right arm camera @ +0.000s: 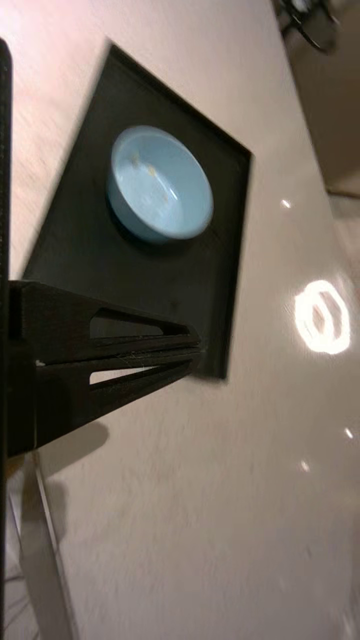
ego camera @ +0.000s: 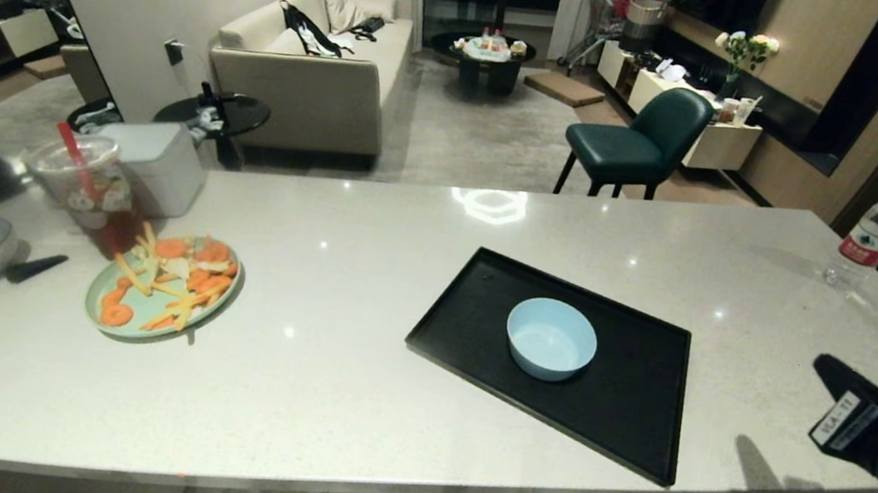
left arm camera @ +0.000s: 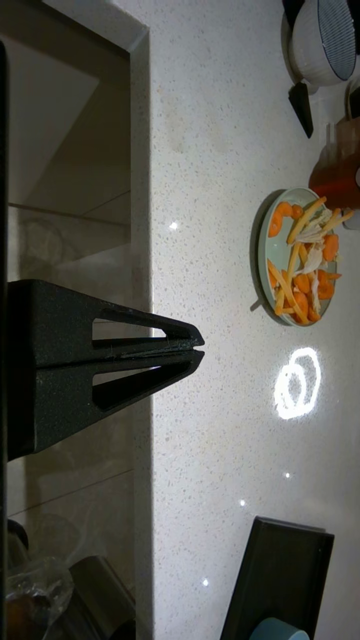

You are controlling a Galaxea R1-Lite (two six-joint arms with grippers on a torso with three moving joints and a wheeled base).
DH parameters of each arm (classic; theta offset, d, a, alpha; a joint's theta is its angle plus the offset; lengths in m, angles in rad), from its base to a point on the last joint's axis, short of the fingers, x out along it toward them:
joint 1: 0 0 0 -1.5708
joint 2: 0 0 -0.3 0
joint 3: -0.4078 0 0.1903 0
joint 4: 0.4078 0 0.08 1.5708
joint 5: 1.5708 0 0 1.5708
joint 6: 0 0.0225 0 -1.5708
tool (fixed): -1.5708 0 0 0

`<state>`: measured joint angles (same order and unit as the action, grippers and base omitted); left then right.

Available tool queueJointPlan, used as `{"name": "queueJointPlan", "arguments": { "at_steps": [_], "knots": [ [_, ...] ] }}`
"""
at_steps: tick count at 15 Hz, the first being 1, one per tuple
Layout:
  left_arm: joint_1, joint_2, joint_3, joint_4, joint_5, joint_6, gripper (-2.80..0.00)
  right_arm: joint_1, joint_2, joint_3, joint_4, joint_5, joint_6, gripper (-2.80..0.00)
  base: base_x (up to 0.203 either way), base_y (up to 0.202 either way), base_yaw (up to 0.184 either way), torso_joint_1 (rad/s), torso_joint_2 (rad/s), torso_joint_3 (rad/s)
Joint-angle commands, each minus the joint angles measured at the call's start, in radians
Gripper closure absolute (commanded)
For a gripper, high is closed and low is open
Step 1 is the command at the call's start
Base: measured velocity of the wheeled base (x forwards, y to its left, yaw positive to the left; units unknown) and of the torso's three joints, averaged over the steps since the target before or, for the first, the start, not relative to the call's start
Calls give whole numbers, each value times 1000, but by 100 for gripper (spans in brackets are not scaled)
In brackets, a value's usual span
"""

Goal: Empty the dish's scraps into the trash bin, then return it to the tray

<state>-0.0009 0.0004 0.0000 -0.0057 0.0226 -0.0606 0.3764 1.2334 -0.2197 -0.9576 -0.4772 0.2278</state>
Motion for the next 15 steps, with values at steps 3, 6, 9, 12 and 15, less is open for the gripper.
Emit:
{"name": "queueJointPlan", "arguments": {
  "at_steps": [3,6,9,12,15],
  "knots": [
    [1,1,0,0,0,-1,0,-294,-112,134,-127,-5,-85,0,0,0,0,0,0,0],
    [1,1,0,0,0,-1,0,-354,-375,195,-55,-5,-167,0,0,0,0,0,0,0],
    [-1,1,0,0,0,-1,0,-370,-736,209,217,0,-246,0,0,0,0,1,-1,11],
    [1,1,0,0,0,-1,0,-375,-1116,203,611,94,-295,0,0,0,0,0,0,0],
    [1,1,0,0,0,-1,0,-378,-1233,212,886,468,-311,0,0,0,0,0,0,0]
  ]
}}
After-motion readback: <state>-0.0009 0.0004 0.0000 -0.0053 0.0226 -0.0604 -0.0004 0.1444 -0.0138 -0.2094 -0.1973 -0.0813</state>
